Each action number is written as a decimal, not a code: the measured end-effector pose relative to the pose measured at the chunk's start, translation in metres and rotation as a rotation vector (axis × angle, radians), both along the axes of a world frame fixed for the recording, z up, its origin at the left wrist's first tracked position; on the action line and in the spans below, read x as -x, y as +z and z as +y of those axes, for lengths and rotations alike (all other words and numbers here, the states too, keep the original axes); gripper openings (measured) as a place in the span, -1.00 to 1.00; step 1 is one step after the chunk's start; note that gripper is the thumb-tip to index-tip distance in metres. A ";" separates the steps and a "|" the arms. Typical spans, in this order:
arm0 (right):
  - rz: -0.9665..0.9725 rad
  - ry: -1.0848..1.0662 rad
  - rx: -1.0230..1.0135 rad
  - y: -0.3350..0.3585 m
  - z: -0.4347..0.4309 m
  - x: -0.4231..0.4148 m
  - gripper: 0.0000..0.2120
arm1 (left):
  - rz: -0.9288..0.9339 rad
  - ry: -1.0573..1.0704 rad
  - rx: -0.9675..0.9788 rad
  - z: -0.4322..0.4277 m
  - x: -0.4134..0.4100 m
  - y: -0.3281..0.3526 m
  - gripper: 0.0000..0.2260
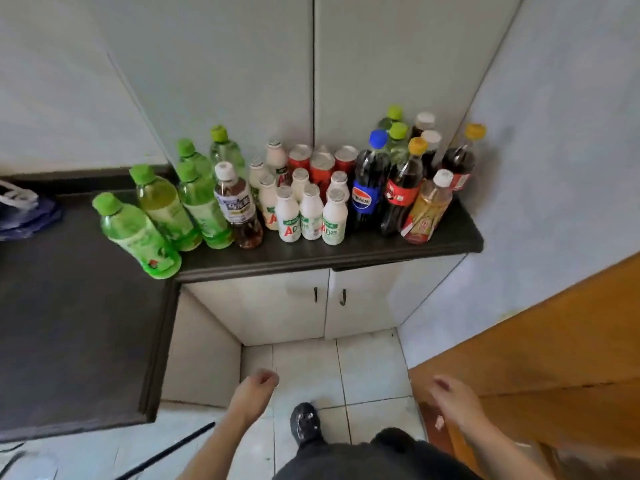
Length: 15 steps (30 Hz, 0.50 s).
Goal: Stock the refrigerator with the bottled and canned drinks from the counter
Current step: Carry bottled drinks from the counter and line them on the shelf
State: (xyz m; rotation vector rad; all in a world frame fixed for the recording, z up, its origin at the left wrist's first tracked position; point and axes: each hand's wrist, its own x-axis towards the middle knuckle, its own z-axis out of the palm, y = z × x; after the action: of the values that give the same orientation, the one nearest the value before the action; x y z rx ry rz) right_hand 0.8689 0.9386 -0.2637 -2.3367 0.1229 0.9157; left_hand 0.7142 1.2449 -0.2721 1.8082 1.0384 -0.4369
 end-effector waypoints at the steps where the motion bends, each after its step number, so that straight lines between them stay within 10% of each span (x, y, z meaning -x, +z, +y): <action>1: -0.023 -0.031 -0.034 0.005 0.009 -0.008 -0.92 | -0.029 -0.037 -0.017 0.009 -0.023 0.006 -0.86; 15: -0.576 -0.261 -0.389 0.110 0.095 -0.153 -0.76 | -0.742 -0.027 -0.086 0.009 -0.226 0.130 -0.85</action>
State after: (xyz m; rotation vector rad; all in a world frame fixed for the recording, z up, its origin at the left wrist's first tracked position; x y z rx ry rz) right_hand 1.0215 1.0338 -0.1540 -2.0603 0.0077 0.1049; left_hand 0.9398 1.2536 -0.1425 1.8348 0.5148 0.2666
